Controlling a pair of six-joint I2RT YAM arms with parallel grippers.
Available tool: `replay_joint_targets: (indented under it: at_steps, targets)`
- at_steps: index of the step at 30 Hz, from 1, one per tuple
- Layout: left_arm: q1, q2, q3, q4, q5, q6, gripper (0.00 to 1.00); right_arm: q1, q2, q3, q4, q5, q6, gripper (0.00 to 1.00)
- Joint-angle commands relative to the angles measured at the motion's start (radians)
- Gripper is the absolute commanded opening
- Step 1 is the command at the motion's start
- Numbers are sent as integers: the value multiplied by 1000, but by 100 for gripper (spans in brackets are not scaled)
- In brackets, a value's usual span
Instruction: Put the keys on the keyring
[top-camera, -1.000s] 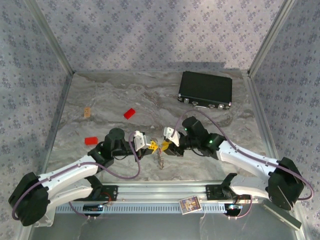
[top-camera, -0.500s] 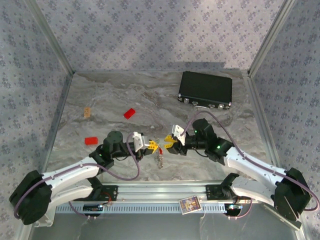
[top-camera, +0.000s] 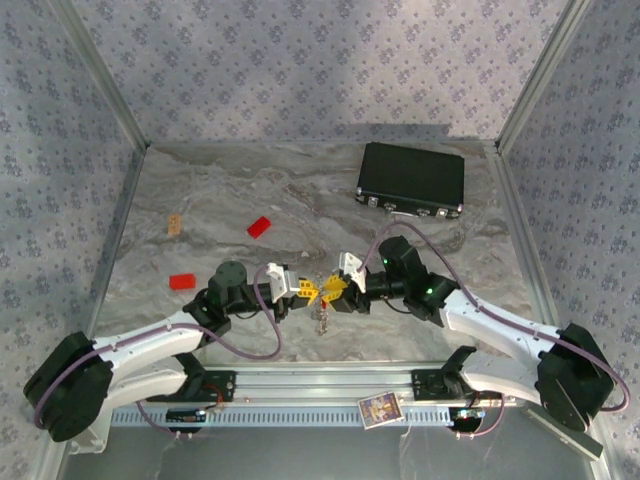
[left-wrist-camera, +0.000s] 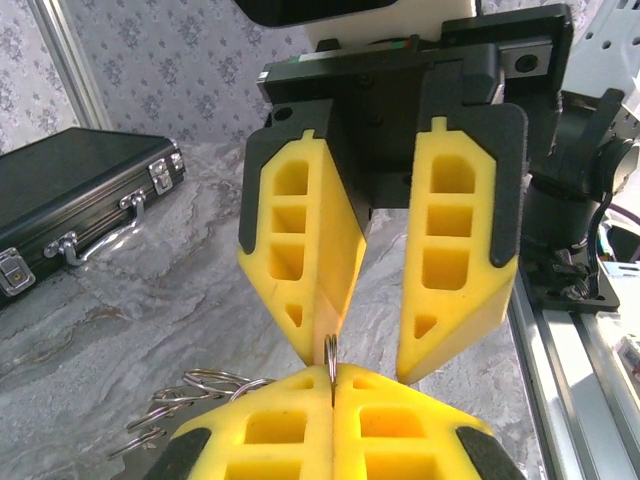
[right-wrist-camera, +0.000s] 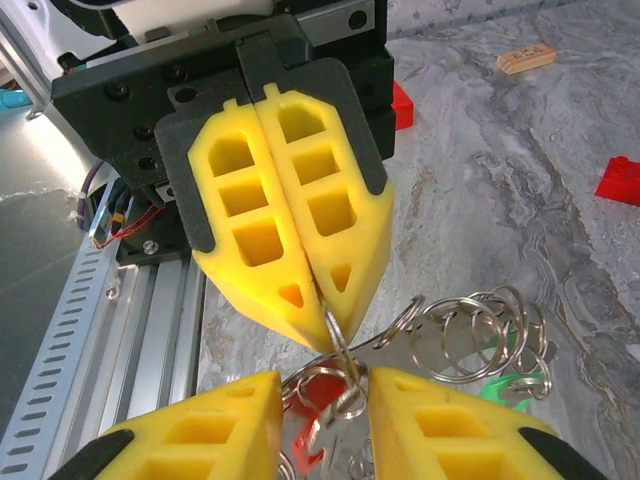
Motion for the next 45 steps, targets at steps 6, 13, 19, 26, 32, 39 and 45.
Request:
replay_joint_targets:
  at_steps: [6, 13, 19, 26, 32, 39, 45]
  targets:
    - [-9, 5, 3, 95, 56, -9, 0, -3, 6, -1, 57, -16, -1, 20]
    - [-9, 17, 7, 108, 58, -21, 0, -3, 17, 12, 52, -44, 2, 0]
    - [-10, -19, 50, -105, -28, 27, 28, 3, 6, 79, -112, -9, -87, 0]
    - [-10, -53, 111, -312, -79, 99, 30, 42, 59, 225, -381, 96, -260, 0]
    - [-10, -55, 134, -324, -56, 103, 26, 75, 114, 325, -501, 145, -348, 0]
    - [-11, -57, 137, -310, -19, 105, 9, 90, 117, 339, -497, 150, -357, 0]
    - [-10, -63, 120, -281, -11, 99, 1, 23, 36, 217, -360, 113, -261, 29]
